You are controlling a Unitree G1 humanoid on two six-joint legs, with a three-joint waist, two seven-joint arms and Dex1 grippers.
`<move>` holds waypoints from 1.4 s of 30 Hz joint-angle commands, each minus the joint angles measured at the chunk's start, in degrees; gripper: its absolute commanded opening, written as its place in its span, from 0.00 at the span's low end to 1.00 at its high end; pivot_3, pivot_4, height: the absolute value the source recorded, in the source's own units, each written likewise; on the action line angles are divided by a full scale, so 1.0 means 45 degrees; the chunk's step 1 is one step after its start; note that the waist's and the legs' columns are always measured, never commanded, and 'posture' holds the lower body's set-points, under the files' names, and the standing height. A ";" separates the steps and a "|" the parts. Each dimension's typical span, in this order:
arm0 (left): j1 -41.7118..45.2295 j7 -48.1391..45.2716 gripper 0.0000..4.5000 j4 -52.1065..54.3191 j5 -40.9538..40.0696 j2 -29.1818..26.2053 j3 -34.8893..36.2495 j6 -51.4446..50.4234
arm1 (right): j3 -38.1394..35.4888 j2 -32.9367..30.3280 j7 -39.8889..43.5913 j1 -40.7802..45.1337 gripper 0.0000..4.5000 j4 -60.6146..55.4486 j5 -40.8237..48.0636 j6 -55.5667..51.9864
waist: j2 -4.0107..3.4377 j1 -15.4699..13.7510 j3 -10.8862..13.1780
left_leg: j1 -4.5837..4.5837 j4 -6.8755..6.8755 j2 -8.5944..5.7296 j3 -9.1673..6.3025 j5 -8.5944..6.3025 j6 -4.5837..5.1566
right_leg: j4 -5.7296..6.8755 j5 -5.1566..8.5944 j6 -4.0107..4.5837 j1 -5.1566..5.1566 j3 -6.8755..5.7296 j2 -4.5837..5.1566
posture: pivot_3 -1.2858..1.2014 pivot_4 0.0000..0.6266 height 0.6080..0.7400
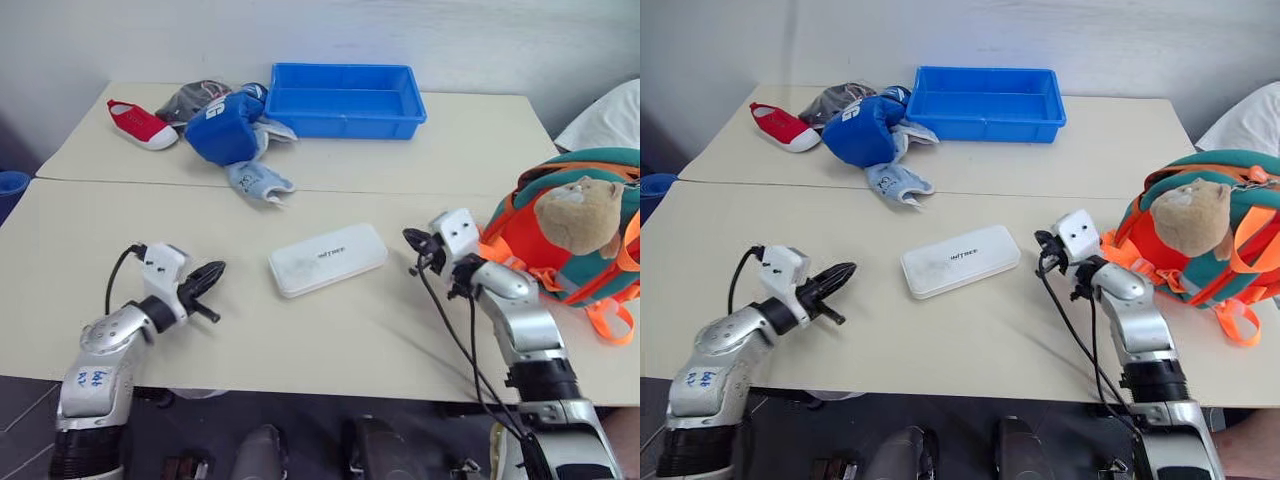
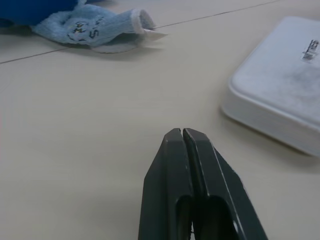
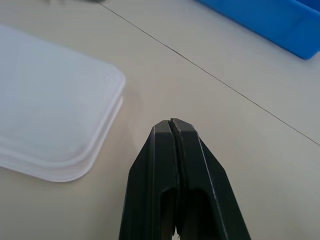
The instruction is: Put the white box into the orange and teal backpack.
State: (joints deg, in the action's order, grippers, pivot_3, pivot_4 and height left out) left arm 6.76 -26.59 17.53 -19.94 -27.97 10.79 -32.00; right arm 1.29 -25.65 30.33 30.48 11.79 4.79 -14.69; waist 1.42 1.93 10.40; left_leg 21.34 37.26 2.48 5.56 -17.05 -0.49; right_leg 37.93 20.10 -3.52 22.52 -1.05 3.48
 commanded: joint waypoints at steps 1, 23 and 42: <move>0.0474 0.0813 0.01 0.0628 0.0213 0.0064 -0.0643 -0.1571 | 0.0211 0.0219 0.0426 0.0632 0.00 0.0801 0.0010 0.0156 | 0.0000 -0.0006 0.0000 | -0.0005 -0.0003 0.0000 0.0000 0.0002 -0.0002 | 0.0002 0.0000 0.0000 -0.0002 0.0001 -0.0003 | 0.52 0.24 1.00; 0.2081 -0.1284 0.01 -0.0593 0.0040 -0.0637 -0.1864 -0.1350 | 0.0589 0.0374 0.2788 -0.0777 0.00 -0.2208 0.1344 -0.2192 | -0.0002 -0.0046 0.0001 | 0.0002 -0.0015 0.0004 0.0004 0.0004 -0.0010 | -0.0017 0.0000 0.0001 0.0001 0.0006 -0.0007 | 0.52 0.24 1.00; 0.0605 -0.3778 0.01 0.0951 -0.1293 -0.2511 -0.1762 -0.2683 | -0.1364 -0.3569 0.3423 -0.5978 0.00 -0.9457 0.4065 -0.7171 | -0.0003 -0.0051 0.0003 | -0.0006 -0.0037 0.0004 -0.0024 -0.0041 0.0055 | -0.0043 0.0002 0.0005 -0.0016 -0.0002 0.0004 | 0.52 0.24 1.00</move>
State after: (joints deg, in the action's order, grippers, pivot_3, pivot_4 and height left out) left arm 9.10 -43.24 19.83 -24.44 -38.81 2.09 -43.42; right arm -1.46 -41.32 47.10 3.59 -29.23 22.13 -46.48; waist 1.41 1.70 10.41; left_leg 21.30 37.09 2.49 5.46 -17.23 -0.24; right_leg 37.74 20.10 -3.50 22.44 -1.06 3.50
